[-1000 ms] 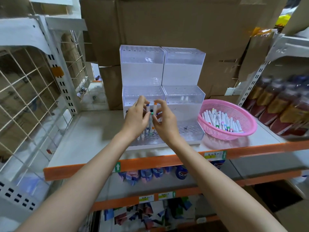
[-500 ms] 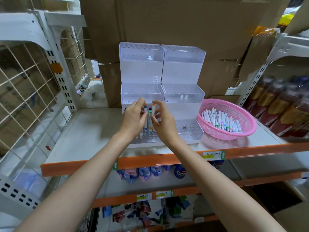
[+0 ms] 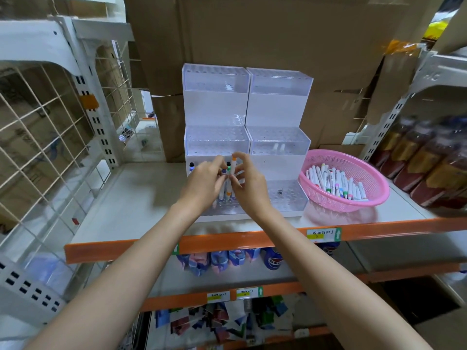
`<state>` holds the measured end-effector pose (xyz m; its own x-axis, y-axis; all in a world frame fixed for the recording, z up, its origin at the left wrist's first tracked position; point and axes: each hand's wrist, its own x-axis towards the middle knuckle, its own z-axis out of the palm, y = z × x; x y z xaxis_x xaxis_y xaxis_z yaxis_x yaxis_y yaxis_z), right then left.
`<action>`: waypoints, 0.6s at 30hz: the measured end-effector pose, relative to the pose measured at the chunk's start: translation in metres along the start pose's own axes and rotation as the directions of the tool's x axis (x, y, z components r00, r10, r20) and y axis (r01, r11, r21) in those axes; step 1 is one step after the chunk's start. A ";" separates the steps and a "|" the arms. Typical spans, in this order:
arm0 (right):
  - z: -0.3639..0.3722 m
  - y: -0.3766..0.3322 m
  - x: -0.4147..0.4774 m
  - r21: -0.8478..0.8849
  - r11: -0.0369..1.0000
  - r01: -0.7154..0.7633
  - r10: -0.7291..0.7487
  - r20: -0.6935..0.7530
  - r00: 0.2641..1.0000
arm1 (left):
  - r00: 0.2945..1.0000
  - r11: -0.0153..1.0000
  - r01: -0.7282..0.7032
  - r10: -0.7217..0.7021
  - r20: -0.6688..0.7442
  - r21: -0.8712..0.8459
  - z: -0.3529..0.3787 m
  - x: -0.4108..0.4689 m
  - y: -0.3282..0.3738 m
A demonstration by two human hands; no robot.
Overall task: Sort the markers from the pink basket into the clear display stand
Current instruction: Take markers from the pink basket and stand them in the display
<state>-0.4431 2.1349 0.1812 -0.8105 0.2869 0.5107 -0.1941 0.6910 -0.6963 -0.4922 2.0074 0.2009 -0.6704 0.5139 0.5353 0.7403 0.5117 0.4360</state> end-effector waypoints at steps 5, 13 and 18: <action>-0.001 -0.001 0.000 -0.018 1.000 0.009 -0.009 0.003 1.000 | 0.999 0.999 0.023 -0.024 0.027 0.038 -0.001 0.001 0.001; -0.004 -0.002 -0.001 -0.053 0.998 0.022 -0.022 0.010 1.000 | 0.999 0.976 -0.046 0.040 0.029 0.214 -0.004 0.000 0.007; -0.005 -0.003 0.000 -0.054 0.999 0.003 -0.002 0.013 1.000 | 0.994 0.963 -0.109 0.111 0.006 0.247 -0.001 -0.005 0.004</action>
<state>-0.4394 2.1366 0.1857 -0.8168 0.2769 0.5061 -0.1668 0.7264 -0.6667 -0.4854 2.0062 0.2006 -0.5844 0.5715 0.5761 0.7735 0.6069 0.1826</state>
